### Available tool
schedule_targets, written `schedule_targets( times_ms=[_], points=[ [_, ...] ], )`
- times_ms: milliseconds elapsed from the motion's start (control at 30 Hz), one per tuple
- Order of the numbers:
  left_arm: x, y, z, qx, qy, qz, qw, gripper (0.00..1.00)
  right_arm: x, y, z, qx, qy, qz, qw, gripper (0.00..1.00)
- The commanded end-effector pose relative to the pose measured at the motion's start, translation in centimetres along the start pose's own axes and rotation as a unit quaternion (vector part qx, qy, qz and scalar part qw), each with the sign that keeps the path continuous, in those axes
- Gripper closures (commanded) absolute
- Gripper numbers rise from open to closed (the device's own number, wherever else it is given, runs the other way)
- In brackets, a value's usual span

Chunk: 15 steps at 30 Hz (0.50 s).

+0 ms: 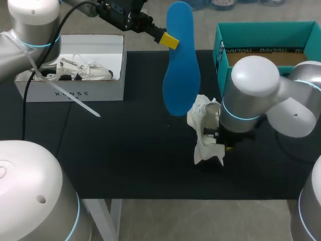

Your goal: Take the shoe out of the shoebox, open the shoe tongue, remove and reinsert the insole, then place the shoe into the shoebox

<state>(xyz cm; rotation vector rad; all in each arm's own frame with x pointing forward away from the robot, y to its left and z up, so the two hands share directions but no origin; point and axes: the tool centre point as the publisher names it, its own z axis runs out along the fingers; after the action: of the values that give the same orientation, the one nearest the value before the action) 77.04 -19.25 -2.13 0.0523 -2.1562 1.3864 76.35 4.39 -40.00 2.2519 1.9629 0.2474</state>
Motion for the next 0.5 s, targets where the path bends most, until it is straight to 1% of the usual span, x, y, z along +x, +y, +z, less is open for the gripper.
schedule_targets(
  times_ms=[33,167,200,300,467,500],
  points=[
    [0.0,0.0,0.0,0.000,-0.001,0.000,1.000,1.00,0.5,-0.2,-1.6,-0.017,-0.008,-0.003,1.000,0.00],
    [0.0,0.0,0.0,0.000,-0.001,0.000,1.000,1.00,0.5,0.1,-4.4,-0.040,-0.001,-0.005,0.999,0.00],
    [0.0,0.0,0.0,0.000,-0.001,0.000,1.000,1.00,0.4,0.2,-5.0,-0.046,0.008,-0.004,0.999,0.00],
    [0.0,0.0,0.0,0.000,-0.001,0.000,1.000,1.00,0.3,0.6,-6.5,-0.060,0.015,-0.006,0.998,0.00],
    [0.0,0.0,0.0,0.000,-0.001,0.000,1.000,1.00,-0.9,2.6,-8.8,-0.080,0.028,-0.002,0.996,0.00],
    [0.0,0.0,0.0,0.000,-0.001,0.000,1.000,1.00,-1.1,3.1,-9.2,-0.081,0.025,0.012,0.996,0.00]
  ],
)
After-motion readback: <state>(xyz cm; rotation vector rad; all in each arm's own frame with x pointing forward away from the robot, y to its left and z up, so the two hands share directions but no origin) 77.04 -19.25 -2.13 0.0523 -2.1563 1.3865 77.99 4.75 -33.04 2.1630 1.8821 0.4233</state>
